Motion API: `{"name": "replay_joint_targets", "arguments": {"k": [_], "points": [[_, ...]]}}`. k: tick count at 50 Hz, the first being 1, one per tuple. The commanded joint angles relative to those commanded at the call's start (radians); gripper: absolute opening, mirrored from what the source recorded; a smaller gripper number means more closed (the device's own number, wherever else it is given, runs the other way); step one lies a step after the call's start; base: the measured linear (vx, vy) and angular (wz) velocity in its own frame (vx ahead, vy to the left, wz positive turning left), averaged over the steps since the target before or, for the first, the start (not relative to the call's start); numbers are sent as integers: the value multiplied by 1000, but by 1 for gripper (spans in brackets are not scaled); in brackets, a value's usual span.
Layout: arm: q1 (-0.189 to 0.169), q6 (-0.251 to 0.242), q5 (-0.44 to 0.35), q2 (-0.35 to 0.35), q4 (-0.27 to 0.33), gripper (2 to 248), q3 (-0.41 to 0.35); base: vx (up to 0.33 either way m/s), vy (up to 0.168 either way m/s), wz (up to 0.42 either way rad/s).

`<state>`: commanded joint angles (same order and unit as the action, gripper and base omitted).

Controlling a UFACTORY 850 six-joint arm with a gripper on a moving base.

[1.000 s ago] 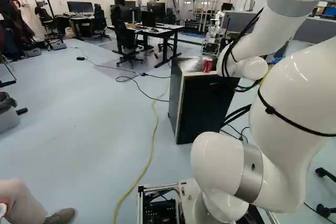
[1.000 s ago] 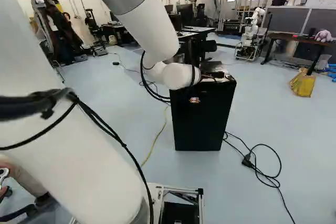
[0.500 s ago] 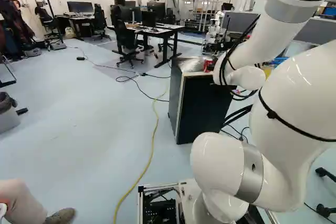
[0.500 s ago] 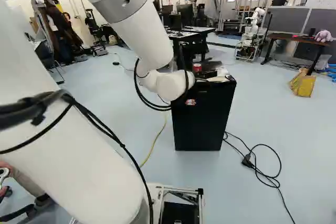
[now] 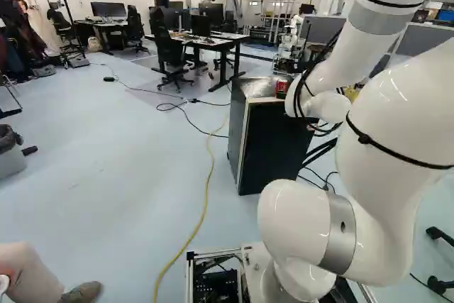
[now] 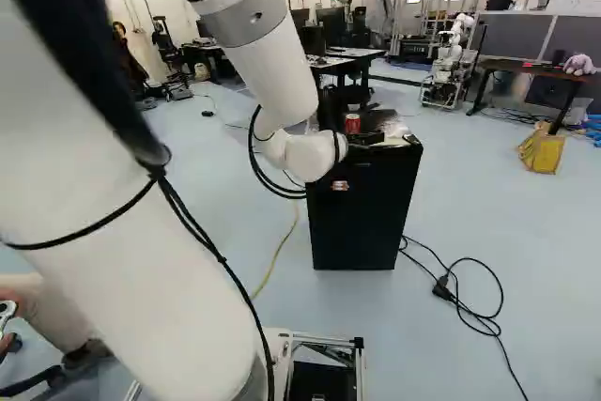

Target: Grab a drink from the fridge

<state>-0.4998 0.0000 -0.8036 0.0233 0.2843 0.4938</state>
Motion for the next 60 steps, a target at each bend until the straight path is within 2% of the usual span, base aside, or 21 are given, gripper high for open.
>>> {"name": "replay_joint_targets", "arguments": {"k": [39,60], "points": [[44,0,-20,232,-28,247,155,0,0,0],[67,0,-46,305,-56,247,234,0,0,0]]}}
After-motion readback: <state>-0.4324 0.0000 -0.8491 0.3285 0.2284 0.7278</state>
